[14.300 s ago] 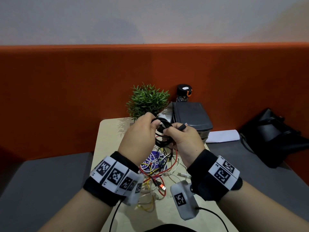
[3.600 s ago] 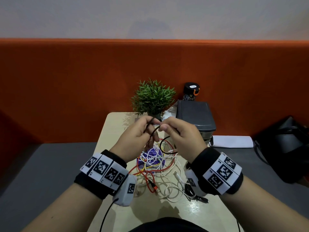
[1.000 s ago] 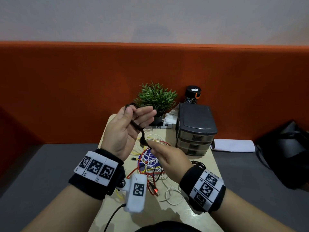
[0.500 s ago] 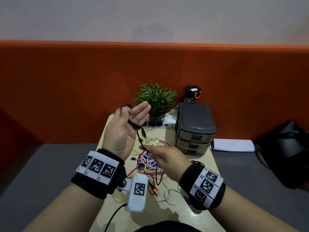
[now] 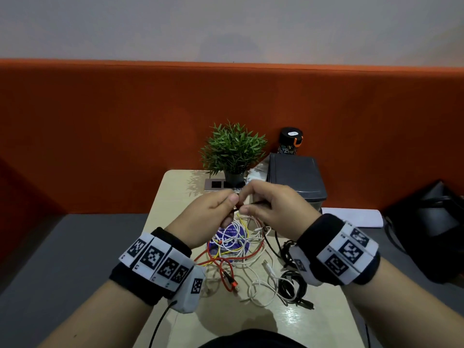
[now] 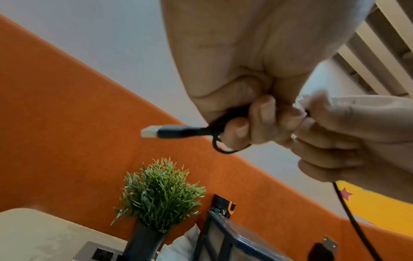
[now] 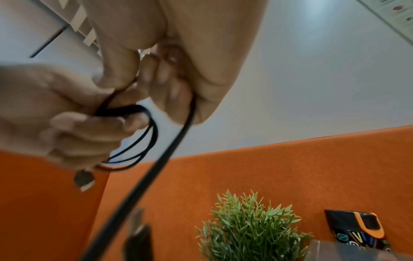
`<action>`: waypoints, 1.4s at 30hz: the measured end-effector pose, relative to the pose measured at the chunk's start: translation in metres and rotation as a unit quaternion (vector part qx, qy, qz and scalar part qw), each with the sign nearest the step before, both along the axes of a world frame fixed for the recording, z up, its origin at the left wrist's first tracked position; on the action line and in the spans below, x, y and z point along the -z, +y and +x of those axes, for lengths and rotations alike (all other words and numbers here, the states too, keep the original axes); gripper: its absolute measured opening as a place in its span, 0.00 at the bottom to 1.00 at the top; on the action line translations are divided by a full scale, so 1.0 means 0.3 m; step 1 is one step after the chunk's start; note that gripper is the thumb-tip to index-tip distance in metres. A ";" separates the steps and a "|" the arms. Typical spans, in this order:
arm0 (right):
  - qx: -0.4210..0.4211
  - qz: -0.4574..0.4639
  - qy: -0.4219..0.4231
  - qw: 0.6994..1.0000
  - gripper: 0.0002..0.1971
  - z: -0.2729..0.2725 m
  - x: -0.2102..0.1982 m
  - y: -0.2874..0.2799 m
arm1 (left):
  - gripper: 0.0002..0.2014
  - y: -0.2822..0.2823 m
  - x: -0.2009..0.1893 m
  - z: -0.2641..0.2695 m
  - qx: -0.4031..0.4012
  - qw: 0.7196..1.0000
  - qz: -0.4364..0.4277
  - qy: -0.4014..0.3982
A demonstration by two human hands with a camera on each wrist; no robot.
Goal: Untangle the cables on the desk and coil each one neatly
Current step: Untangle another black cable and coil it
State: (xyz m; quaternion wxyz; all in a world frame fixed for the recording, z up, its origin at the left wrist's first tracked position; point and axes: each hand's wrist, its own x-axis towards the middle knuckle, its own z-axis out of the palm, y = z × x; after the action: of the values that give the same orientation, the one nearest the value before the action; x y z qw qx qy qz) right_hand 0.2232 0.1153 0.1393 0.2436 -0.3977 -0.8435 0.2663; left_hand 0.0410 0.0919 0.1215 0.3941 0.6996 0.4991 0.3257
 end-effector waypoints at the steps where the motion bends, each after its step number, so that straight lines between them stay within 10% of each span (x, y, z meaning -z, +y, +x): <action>1: -0.006 -0.001 0.004 1.000 0.04 0.010 -0.012 0.006 | 0.22 -0.002 0.002 -0.007 0.012 1.000 -0.013 -0.014; 8: 0.025 0.059 0.129 0.990 0.10 -0.012 0.014 0.030 | 0.16 -0.013 -0.013 -0.008 0.051 0.957 -0.119 -0.259; 13: 0.056 -0.145 0.259 0.953 0.26 -0.077 0.105 -0.011 | 0.13 -0.016 -0.031 -0.002 0.063 0.886 -0.160 -0.430; 24: 0.010 -0.149 0.018 0.989 0.13 -0.108 0.223 -0.066 | 0.17 0.007 -0.053 0.008 -0.026 0.825 -0.060 -0.561; 28: -0.029 -0.155 -0.023 0.987 0.18 -0.120 0.197 -0.094 | 0.16 0.015 -0.013 0.019 -0.071 0.879 -0.003 -0.471; 33: 0.012 -0.046 -0.041 0.998 0.11 -0.080 0.109 -0.073 | 0.15 0.015 0.031 -0.011 -0.106 0.982 0.070 -0.139; 37: -0.011 0.036 -0.087 0.996 0.09 -0.048 0.044 -0.046 | 0.14 0.004 0.031 -0.002 -0.065 0.998 0.009 0.021; 42: -0.027 0.096 -0.121 0.988 0.14 -0.006 0.026 -0.008 | 0.22 -0.001 0.015 -0.002 -0.002 0.997 -0.073 0.015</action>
State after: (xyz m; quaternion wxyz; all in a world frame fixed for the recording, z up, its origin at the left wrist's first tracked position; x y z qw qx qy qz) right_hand 0.2215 0.1128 0.1316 0.1697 -0.3791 -0.8987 0.1407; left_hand 0.0404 0.0916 0.1169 0.4360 0.6729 0.5286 0.2785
